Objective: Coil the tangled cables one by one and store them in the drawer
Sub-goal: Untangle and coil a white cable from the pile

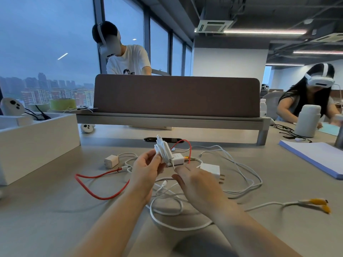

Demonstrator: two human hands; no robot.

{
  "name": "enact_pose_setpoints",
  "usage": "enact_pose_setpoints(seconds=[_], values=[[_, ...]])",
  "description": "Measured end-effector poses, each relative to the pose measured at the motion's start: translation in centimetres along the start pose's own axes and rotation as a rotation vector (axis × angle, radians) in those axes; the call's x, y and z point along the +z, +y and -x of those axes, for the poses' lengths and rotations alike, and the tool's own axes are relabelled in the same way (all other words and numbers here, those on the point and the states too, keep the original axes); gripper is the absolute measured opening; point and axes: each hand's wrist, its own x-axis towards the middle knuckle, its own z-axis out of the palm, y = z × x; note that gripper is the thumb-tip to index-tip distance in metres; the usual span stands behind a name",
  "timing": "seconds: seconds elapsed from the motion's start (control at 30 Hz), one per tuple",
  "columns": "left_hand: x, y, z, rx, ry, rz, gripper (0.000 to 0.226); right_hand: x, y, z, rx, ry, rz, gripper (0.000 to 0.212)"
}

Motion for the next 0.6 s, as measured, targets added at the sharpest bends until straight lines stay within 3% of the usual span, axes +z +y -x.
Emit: enact_pose_setpoints(seconds=[0.23,0.6], values=[[0.4,-0.4,0.0,0.017,-0.005,-0.075,0.024,-0.1,-0.1,-0.1,-0.054,-0.080,0.059,0.005],[0.1,-0.6,0.6,0.459,-0.075,-0.695,0.018,-1.1,1.2,-0.2,0.044,-0.013,-0.143,0.025]])
